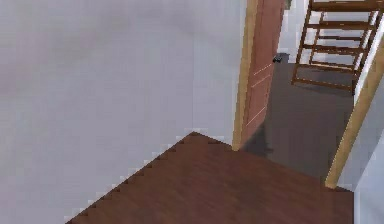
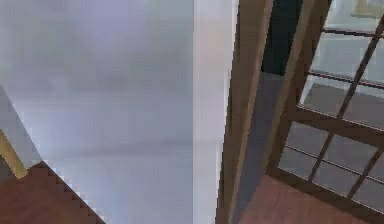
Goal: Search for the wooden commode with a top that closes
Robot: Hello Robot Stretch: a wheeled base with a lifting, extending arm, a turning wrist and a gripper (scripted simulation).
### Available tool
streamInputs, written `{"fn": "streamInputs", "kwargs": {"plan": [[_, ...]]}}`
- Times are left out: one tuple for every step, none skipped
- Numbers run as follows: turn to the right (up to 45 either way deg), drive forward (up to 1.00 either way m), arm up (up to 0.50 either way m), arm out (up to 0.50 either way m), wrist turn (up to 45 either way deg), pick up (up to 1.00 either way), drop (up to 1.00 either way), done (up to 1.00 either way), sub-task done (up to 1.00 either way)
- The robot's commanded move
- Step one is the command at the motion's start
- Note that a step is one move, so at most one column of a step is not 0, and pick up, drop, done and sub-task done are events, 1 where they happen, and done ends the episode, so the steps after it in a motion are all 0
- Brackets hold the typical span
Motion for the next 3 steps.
{"fn": "streamInputs", "kwargs": {"plan": [[24.0, 0.00, 0.00, 0.00, 0.0, 0.00, 0.00, 0.00, 0.00], [0.0, 1.00, 0.00, 0.00, 0.0, 0.00, 0.00, 0.00, 0.00], [6.0, 0.00, 0.00, 0.00, 0.0, 0.00, 0.00, 0.00, 0.00]]}}
